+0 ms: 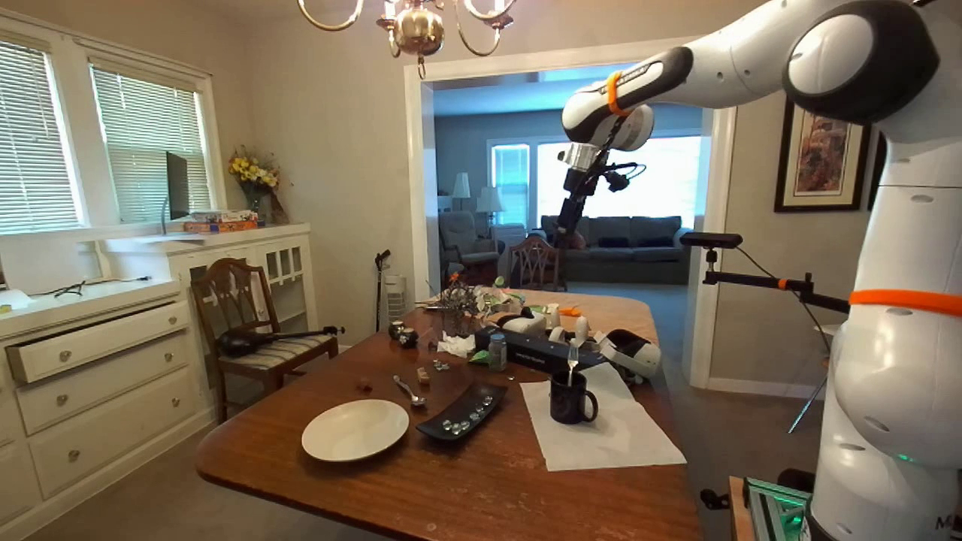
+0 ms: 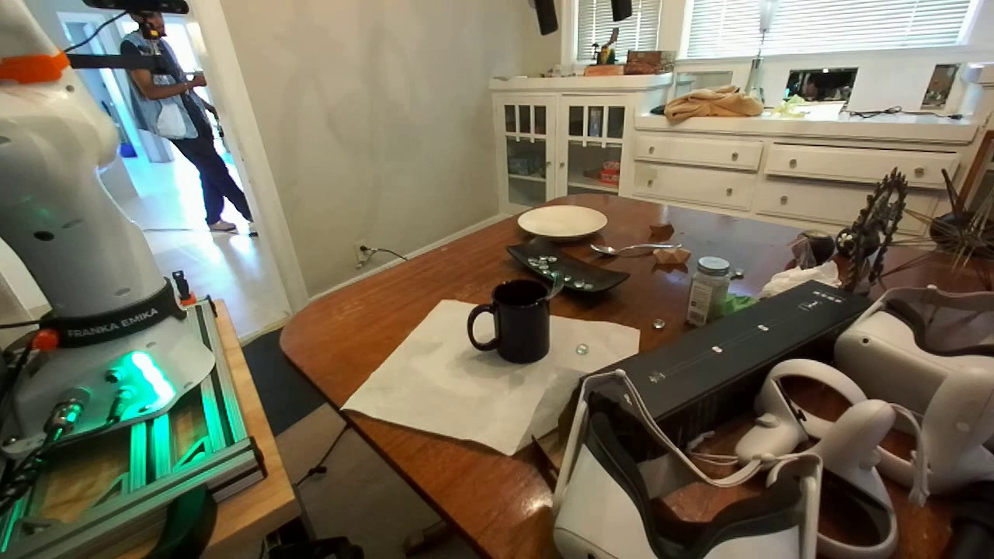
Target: Pick up the bottle and put it in the cup
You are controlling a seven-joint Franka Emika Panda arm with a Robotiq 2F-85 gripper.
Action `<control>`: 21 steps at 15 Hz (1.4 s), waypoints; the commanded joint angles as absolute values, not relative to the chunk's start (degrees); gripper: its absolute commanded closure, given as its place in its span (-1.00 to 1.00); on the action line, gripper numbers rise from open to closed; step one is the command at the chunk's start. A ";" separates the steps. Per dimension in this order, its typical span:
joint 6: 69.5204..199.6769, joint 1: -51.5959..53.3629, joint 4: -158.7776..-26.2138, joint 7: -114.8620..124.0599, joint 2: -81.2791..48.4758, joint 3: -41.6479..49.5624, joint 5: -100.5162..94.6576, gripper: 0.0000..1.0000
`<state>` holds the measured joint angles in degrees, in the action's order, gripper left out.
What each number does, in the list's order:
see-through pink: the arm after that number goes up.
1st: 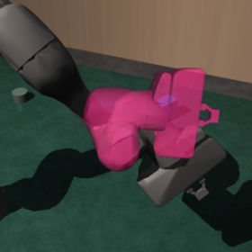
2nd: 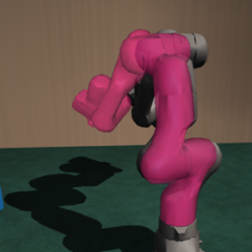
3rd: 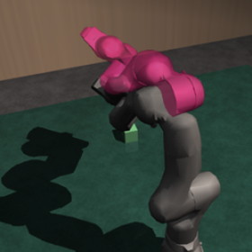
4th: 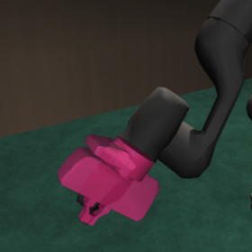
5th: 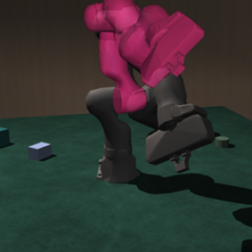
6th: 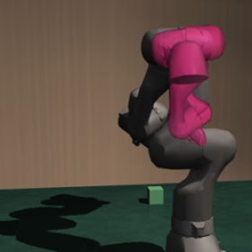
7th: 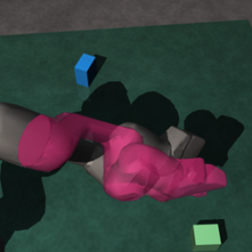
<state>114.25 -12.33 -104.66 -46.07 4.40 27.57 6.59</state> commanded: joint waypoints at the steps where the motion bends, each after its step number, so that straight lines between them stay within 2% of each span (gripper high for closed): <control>1: 113.63 -15.08 -102.33 -46.25 1.99 25.05 7.95 -1.00; 10: 114.31 -17.64 -96.30 -43.13 -4.96 23.47 9.88 -1.00; 21: 109.01 -27.46 -75.52 -32.31 -26.48 17.60 13.26 -1.00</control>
